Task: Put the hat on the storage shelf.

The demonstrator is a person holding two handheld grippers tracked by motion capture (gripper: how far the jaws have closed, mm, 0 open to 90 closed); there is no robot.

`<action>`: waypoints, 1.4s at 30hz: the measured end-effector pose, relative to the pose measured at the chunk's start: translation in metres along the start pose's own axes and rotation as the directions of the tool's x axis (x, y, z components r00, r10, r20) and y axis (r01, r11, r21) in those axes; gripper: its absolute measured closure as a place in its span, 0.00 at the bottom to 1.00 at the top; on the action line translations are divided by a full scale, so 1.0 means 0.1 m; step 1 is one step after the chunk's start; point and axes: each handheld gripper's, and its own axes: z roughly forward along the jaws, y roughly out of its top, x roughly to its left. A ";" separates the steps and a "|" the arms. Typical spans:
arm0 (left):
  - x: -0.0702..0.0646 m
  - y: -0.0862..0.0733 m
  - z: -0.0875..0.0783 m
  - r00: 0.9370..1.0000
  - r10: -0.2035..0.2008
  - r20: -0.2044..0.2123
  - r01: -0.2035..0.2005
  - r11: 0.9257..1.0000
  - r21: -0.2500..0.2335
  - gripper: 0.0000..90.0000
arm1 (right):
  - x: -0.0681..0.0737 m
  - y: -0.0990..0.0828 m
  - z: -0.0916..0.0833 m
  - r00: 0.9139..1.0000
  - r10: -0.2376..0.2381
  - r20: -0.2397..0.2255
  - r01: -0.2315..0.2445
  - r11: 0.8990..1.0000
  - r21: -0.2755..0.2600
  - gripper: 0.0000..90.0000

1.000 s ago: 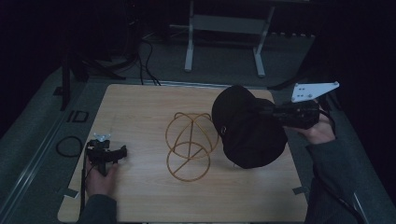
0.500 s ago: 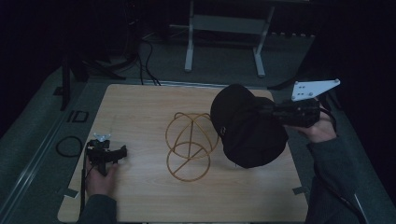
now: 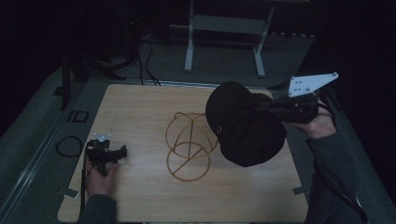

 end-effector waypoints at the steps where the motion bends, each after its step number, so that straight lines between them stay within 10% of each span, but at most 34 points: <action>1: 0.00 0.00 0.00 1.000 0.000 0.000 0.000 1.000 0.000 0.10 | 0.01 0.02 0.01 1.000 -0.006 -0.003 0.006 1.000 0.002 0.93; 42: 0.00 0.00 0.00 1.000 0.000 0.000 0.000 1.000 0.000 0.10 | 0.13 0.51 0.16 0.994 -0.090 -0.059 0.088 0.996 -0.033 0.93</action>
